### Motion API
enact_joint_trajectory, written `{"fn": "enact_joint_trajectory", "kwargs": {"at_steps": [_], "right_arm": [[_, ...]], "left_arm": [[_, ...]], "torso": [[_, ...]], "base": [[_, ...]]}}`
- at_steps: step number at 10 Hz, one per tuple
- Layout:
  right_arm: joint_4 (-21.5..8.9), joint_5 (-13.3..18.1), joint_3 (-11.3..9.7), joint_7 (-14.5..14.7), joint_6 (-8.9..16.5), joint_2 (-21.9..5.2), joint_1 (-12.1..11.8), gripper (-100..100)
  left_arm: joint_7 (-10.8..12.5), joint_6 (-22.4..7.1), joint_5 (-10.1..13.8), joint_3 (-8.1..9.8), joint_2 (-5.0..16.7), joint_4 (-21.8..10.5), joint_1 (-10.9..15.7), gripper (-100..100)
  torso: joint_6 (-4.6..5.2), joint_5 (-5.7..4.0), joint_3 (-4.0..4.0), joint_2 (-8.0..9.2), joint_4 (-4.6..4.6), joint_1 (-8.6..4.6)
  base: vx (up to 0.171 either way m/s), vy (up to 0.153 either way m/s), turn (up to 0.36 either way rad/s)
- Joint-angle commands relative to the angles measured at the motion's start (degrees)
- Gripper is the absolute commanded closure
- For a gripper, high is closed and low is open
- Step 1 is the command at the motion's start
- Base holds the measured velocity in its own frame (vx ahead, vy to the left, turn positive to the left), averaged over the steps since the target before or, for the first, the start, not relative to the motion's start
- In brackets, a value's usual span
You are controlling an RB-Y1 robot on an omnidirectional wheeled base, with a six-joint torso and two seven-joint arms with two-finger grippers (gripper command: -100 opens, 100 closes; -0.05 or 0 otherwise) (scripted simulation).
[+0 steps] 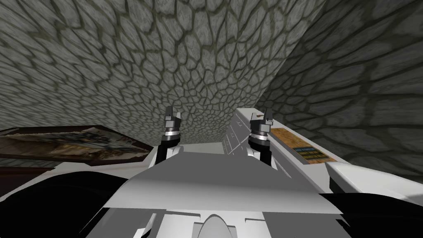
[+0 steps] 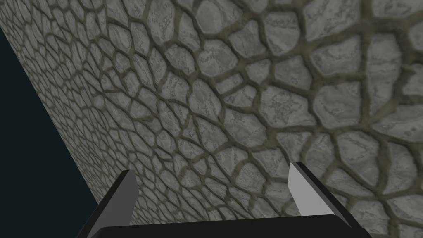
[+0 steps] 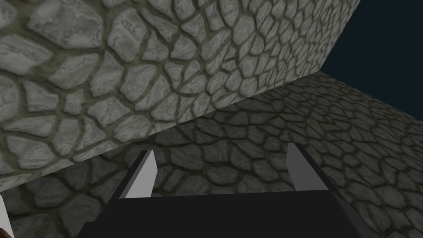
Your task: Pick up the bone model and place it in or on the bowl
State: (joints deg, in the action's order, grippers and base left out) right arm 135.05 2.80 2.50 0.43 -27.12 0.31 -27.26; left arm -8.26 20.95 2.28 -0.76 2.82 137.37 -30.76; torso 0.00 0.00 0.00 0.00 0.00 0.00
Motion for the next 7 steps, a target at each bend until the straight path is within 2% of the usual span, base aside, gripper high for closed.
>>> {"fn": "enact_joint_trajectory", "kwargs": {"at_steps": [1, 5, 6, 7], "right_arm": [[-0.74, -0.01, -0.64, 0.30, -0.95, -2.60, 1.50, -100], [-3.92, 0.40, -3.18, 1.53, -4.42, -9.34, 6.89, -100], [-3.92, 0.40, -3.18, 1.53, -4.42, -10.31, 6.89, -100], [-5.10, 0.65, -4.18, 1.99, -5.62, -12.42, 8.69, -100]], "left_arm": [[0.00, 0.00, 0.00, 0.00, 0.00, 0.00, 0.00, 0], [0.00, 0.00, 0.00, -0.02, -0.02, 0.00, 0.00, 0], [0.00, 0.00, 0.00, -0.02, -0.01, 0.00, 0.00, 0], [0.00, 0.00, 0.00, -0.01, -0.01, 0.00, 0.00, 0]], "torso": [[0.00, 0.00, 0.00, 0.00, 0.00, 0.00], [-0.02, 0.16, -0.03, -0.06, -0.01, 0.69], [-0.02, 0.16, -0.07, -0.12, -0.02, 0.69], [0.00, 0.12, -0.06, -0.09, -0.02, 0.46]], "base": [[-0.001, 0.090, 0.056], [0.011, 0.163, 0.040], [0.021, 0.105, 0.010], [0.021, 0.091, 0.031]]}}
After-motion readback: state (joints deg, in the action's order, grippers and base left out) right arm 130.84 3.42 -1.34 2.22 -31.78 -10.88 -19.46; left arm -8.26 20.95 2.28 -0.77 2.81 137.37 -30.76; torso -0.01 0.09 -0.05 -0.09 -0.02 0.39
